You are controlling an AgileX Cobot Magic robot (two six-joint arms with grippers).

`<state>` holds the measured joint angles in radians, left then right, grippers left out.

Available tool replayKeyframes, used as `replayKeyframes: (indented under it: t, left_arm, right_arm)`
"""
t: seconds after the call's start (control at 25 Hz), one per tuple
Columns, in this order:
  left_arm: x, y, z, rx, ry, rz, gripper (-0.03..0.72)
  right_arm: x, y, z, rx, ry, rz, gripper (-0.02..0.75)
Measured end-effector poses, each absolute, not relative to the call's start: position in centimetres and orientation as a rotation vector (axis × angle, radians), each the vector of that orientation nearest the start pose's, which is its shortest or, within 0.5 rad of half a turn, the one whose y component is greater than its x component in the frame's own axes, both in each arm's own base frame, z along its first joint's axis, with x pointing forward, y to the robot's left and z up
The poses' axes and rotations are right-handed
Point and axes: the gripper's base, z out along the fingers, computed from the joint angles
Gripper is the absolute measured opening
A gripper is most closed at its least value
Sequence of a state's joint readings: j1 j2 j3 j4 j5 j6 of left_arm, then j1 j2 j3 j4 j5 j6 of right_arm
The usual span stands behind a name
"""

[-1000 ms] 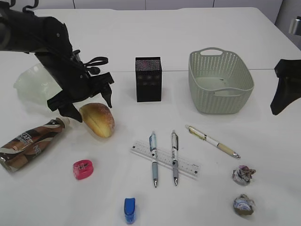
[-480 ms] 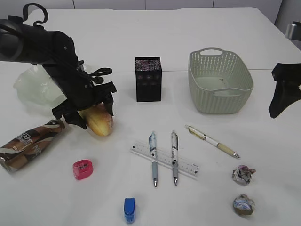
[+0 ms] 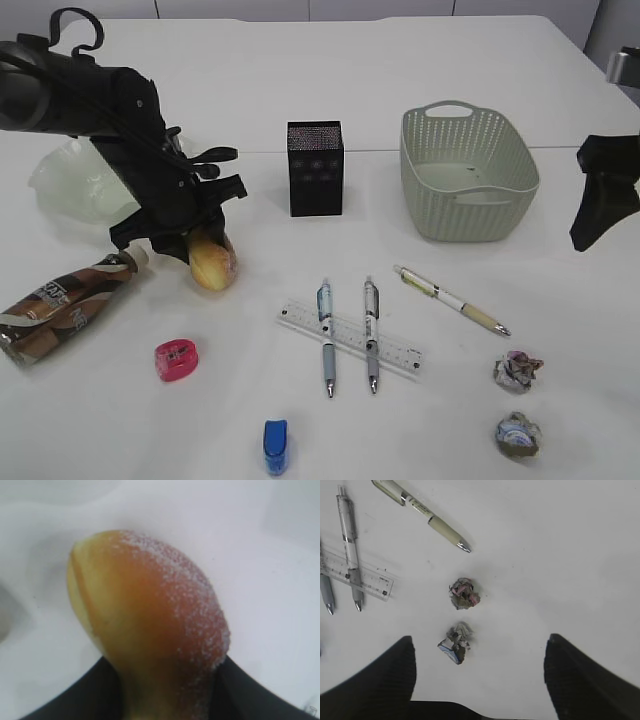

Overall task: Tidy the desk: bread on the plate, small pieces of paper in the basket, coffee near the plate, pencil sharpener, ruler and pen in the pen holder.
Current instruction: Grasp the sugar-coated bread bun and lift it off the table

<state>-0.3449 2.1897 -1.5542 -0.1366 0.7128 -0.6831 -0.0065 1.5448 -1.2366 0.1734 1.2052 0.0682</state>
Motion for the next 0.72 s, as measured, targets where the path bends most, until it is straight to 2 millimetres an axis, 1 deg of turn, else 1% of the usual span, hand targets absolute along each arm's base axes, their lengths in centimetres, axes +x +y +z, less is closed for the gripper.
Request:
replayKeyframes:
  t: [0.16,0.4,0.52,0.64,0.72]
  left_arm:
    - [42.0,-15.9,13.2,-0.560,2.844,-0.349,0.293]
    - [42.0,-16.4,13.5,-0.480,2.856,-0.344,0.293]
    - [42.6,-16.6,14.7,-0.443,2.852,-0.351,0.290]
    - [43.4,-17.0,16.7,-0.415,2.841,-0.362,0.290]
    - [43.5,-17.0,18.0,-0.396,2.870,-0.342,0.290]
  right_arm:
    - [29.6,1.3,28.1,0.186,2.992,0.255,0.584]
    - [29.7,1.3,28.1,0.181,2.991,0.255,0.583]
    - [29.7,1.3,28.1,0.178,2.990,0.255,0.584]
    - [29.7,1.3,28.1,0.178,2.990,0.254,0.584]
    - [29.7,1.3,28.1,0.177,2.990,0.254,0.585]
